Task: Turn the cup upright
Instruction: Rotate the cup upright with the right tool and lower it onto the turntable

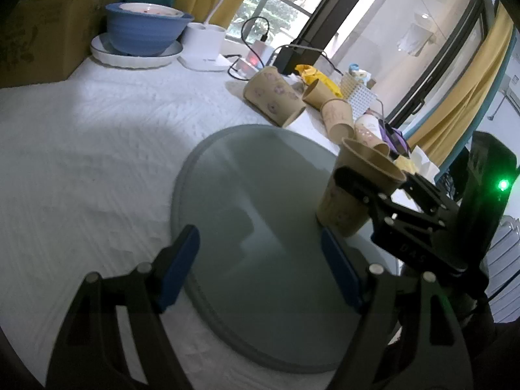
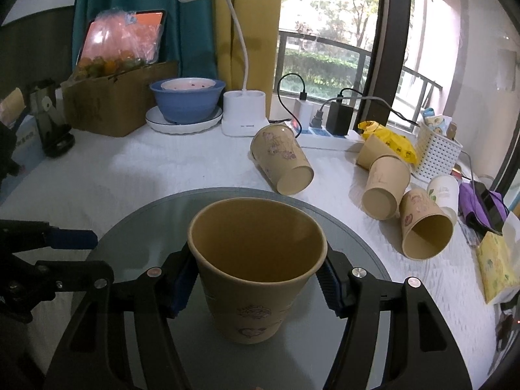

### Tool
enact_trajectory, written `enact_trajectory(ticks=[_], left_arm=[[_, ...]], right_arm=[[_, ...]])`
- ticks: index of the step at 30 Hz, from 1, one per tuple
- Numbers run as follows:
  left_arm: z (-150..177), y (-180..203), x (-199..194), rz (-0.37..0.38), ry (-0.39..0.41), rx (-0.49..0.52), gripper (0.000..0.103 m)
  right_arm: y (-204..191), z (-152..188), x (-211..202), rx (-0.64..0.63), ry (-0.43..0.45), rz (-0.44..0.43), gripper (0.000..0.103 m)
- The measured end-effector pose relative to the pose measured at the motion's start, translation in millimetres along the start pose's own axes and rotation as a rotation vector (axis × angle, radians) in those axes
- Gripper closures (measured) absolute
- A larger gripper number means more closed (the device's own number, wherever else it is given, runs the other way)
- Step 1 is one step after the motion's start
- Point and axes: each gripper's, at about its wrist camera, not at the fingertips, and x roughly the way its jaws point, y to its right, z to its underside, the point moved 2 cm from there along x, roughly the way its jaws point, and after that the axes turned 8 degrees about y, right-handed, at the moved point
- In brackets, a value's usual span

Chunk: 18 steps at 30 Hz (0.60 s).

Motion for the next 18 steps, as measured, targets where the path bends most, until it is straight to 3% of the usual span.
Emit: enact_trajectory(ticks=[18], left_arm=[[-0.2, 3.5, -6.3, 0.003, 0.014, 0.014, 0.025]], right_arm=[[-0.2, 3.8, -6.8, 0.009, -0.015, -0.007, 0.024]])
